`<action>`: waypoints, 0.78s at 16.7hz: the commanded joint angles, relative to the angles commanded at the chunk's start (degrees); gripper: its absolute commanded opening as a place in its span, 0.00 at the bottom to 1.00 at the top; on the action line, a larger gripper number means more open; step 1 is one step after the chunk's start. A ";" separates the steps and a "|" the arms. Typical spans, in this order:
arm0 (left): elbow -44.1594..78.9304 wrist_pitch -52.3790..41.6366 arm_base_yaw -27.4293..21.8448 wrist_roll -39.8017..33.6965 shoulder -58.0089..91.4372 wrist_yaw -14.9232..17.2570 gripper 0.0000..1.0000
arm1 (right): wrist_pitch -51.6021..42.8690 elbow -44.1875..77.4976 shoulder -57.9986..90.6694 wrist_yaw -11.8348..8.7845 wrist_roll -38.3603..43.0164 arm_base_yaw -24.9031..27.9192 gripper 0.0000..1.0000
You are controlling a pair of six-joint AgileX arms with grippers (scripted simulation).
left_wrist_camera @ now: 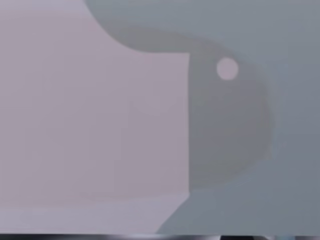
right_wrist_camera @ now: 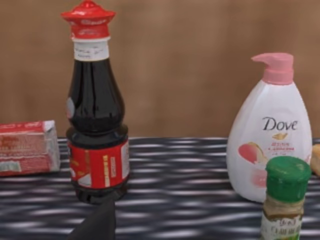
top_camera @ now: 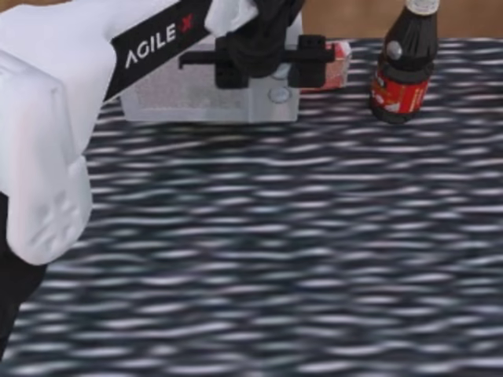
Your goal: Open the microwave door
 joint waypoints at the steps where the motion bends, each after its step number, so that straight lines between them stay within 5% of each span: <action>1: 0.00 0.00 0.00 0.00 0.00 0.00 0.00 | 0.00 0.00 0.00 0.00 0.00 0.00 1.00; 13: -9.43 3.24 -1.75 -1.39 -5.26 -0.43 0.00 | 0.00 0.00 0.00 0.00 0.00 0.00 1.00</action>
